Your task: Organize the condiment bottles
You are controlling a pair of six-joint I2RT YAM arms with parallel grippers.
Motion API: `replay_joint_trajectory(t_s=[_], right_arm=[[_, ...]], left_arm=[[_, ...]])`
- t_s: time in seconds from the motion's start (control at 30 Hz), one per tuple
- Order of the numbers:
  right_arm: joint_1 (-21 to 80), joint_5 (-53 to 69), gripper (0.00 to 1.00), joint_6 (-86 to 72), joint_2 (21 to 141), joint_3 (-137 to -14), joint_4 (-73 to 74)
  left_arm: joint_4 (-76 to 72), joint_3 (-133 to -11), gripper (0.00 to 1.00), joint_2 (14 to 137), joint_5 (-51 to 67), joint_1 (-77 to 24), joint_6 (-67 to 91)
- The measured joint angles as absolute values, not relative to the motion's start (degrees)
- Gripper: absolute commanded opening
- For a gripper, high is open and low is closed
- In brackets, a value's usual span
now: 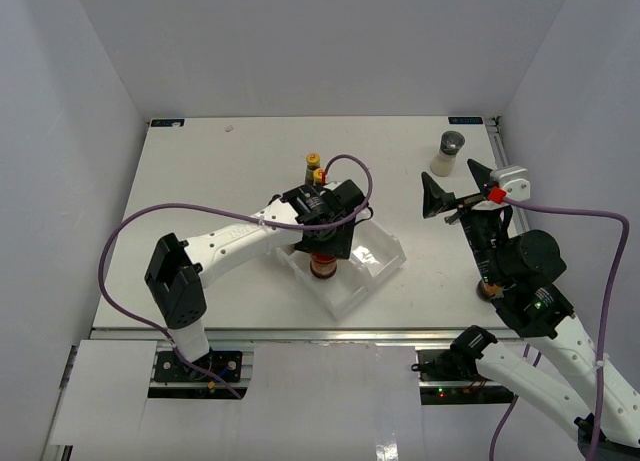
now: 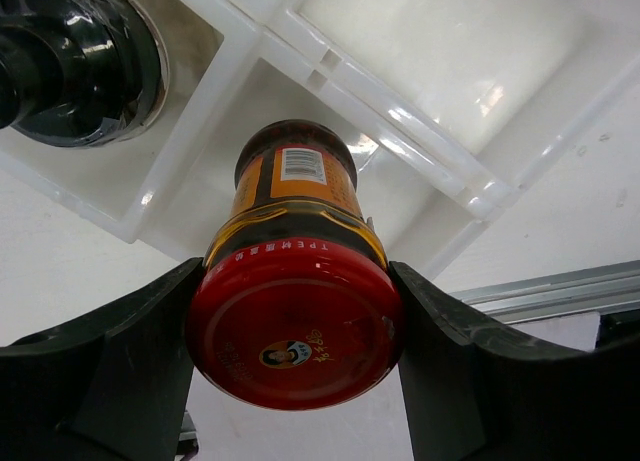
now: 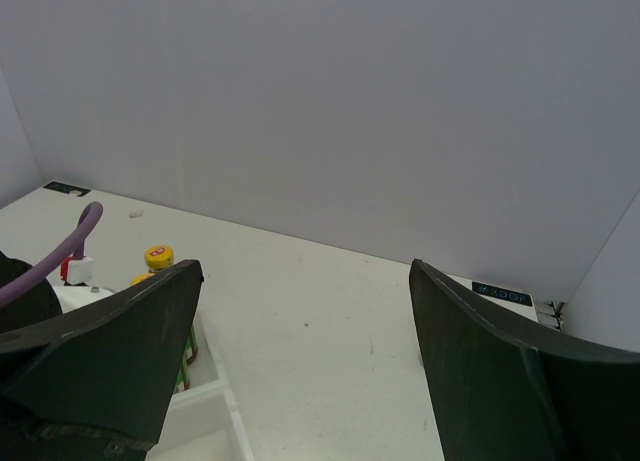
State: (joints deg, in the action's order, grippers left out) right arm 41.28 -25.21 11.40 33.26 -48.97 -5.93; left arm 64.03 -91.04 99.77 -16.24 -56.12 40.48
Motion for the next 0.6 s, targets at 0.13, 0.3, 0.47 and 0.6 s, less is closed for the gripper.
replay_joint_trajectory(t_s=[0.13,0.3,0.47,0.6], right_arm=[[41.28,-25.21,0.91,11.4,33.28,-48.97,-5.93],[41.28,-25.19,0.91,11.4,33.44,-48.97,-5.96],[41.28,-25.19,0.91,11.4,33.47,-48.97,-5.96],[41.28,-25.18,0.91,11.38,33.58,-48.96,-5.96]], left_arm=[[63.05,-88.11,0.02,99.55,-17.15,-56.12,41.16],[60.7,-84.77,0.56,99.47,-17.5,-56.01,41.02],[59.41,-84.75,0.97,99.46,-17.5,-56.01,40.76],[59.24,-84.92,0.98,99.4,-17.84,-56.01,40.49]])
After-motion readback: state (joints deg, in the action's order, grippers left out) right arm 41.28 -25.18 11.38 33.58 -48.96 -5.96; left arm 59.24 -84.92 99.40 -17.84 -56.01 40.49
